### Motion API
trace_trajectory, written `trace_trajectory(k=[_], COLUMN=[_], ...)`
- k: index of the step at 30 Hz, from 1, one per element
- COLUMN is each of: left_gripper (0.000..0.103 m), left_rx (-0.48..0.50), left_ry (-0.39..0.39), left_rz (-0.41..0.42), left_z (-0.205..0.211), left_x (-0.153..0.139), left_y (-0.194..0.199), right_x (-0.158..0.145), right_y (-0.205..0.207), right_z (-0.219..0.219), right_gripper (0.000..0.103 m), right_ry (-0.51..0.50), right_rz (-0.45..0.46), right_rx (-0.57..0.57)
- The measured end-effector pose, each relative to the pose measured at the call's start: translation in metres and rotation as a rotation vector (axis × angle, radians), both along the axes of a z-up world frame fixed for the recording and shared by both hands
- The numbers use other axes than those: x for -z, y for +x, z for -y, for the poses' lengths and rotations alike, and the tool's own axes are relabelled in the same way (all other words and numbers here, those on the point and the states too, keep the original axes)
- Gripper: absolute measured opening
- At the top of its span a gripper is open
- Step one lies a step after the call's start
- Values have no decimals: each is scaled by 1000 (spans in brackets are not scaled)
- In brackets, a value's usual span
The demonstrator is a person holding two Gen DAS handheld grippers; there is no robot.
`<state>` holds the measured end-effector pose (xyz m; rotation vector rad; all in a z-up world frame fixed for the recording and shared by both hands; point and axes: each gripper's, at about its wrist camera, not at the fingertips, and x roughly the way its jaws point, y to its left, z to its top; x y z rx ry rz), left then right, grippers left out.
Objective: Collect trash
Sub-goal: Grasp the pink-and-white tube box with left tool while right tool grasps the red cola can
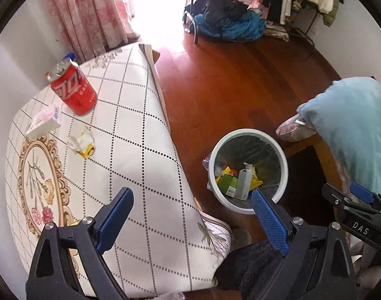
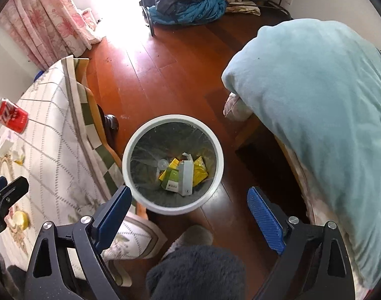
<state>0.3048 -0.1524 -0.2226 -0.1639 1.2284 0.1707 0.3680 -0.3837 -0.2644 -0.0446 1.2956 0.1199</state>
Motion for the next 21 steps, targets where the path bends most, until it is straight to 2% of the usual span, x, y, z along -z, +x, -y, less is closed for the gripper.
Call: trace_trajectory(k=[5,13,17,21], left_gripper=[96,96,96,96], left_rx=[37,29,-34,-135], left_ry=[-7,-35,-29,-4], left_rz=[64,155,177,159], left_z=[11,3,-21,-66], left_x=[-34,-80,-89,-79], left_y=[-20,-52,-65,-77], right_x=[-37,-101,-122,-129], right_y=[-30,-69,-82,-84], right_z=[5,4,-9,-41], right_gripper=[95,95,95,95], right_ry=[23,67,102,156], right_rz=[42,127,148,142], right_rx=[5,-7,-32,-84])
